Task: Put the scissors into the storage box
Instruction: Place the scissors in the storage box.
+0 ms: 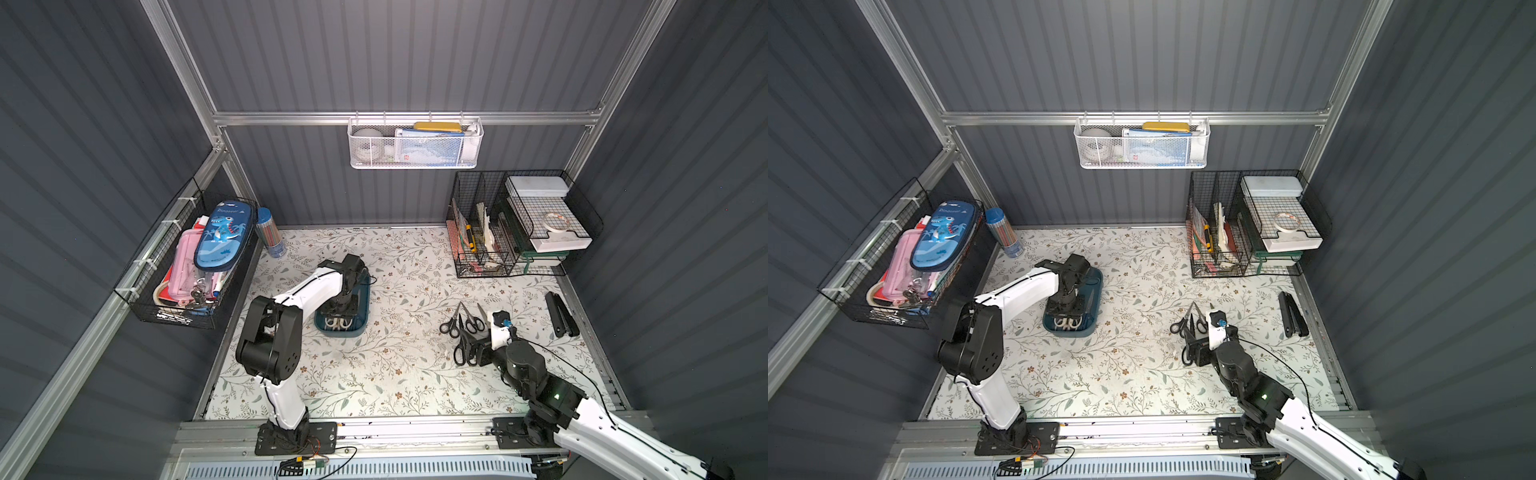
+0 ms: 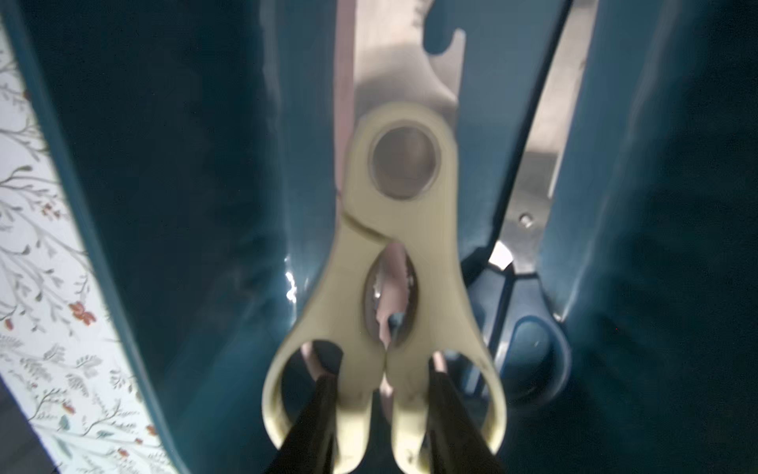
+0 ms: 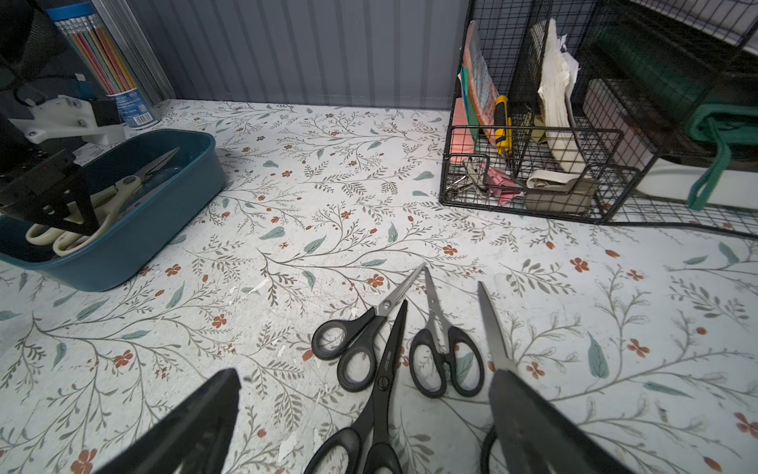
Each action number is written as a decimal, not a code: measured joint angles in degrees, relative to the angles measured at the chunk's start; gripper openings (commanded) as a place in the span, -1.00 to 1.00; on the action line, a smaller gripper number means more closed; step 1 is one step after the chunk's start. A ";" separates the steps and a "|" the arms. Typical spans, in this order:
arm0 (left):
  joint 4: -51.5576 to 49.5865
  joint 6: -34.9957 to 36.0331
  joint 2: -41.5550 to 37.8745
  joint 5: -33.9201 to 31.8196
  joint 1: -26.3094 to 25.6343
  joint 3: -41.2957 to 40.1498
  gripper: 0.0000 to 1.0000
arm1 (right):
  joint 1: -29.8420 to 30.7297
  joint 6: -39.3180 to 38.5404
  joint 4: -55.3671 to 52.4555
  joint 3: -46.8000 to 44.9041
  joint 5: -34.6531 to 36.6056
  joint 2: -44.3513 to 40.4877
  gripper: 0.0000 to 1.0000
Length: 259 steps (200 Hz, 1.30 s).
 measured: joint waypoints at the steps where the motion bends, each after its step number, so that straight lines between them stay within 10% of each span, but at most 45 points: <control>1: 0.13 0.00 0.04 0.11 0.00 0.00 -0.42 | 0.00 -0.02 0.00 0.00 0.00 0.00 0.98; 195: 11.45 -8.81 3.67 11.30 -12.37 0.48 -0.36 | 0.00 -0.44 0.48 0.42 -0.90 3.02 0.98; 259: 11.93 -10.69 3.69 11.50 -12.57 1.86 0.07 | 0.00 -0.44 0.52 0.44 -0.94 3.10 0.98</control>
